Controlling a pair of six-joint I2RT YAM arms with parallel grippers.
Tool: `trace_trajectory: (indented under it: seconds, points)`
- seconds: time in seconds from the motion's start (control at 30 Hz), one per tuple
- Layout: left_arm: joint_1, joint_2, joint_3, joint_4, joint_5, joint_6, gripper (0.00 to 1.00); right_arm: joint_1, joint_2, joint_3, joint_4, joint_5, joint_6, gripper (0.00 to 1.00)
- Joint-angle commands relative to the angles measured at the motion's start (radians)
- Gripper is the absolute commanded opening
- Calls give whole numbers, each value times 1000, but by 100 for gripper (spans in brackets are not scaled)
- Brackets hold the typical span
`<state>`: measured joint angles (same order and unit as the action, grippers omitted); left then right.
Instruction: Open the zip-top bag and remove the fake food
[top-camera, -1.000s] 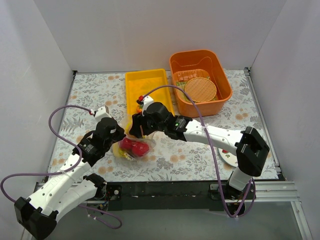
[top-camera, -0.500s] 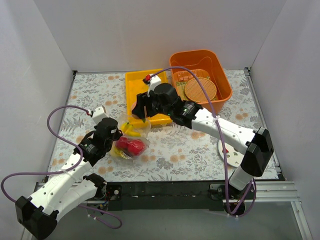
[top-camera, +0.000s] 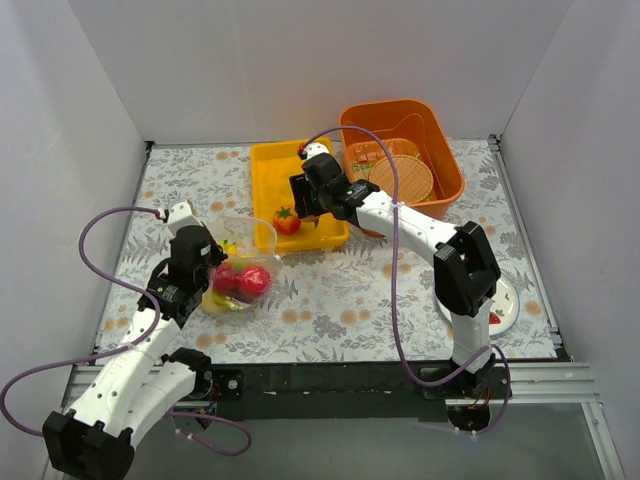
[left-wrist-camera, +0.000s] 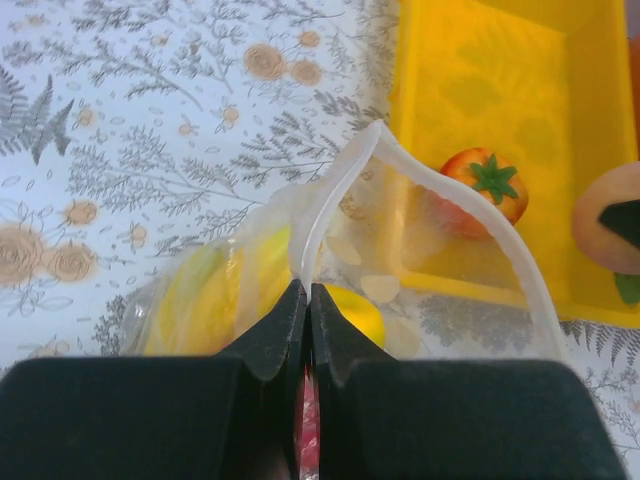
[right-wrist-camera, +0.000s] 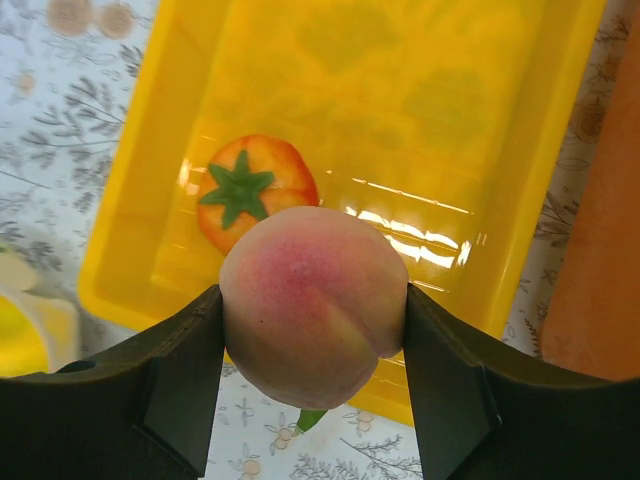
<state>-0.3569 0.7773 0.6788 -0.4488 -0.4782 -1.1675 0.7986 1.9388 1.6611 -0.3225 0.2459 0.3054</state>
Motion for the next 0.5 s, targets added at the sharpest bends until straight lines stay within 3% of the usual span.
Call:
trace_trajectory:
  seconds: [0.0,0.07,0.1,0.17,0.2,0.3,0.47]
  points:
    - [47,-3,39,143,179,166,0,2,43,72,-56,124,-52,20]
    - [56,10,53,170,231,202,0,2,66,75,-64,133,-55,28]
    - [61,14,53,182,262,222,0,2,72,74,-66,133,-55,37]
    - [73,30,57,202,349,262,0,2,83,71,-69,121,-55,47]
    - [75,36,71,199,372,270,0,2,84,66,-67,113,-55,58]
    - [75,50,70,206,476,276,0,2,84,62,-70,81,-55,74]
    - [75,48,59,191,550,261,0,2,68,74,-84,43,-54,84]
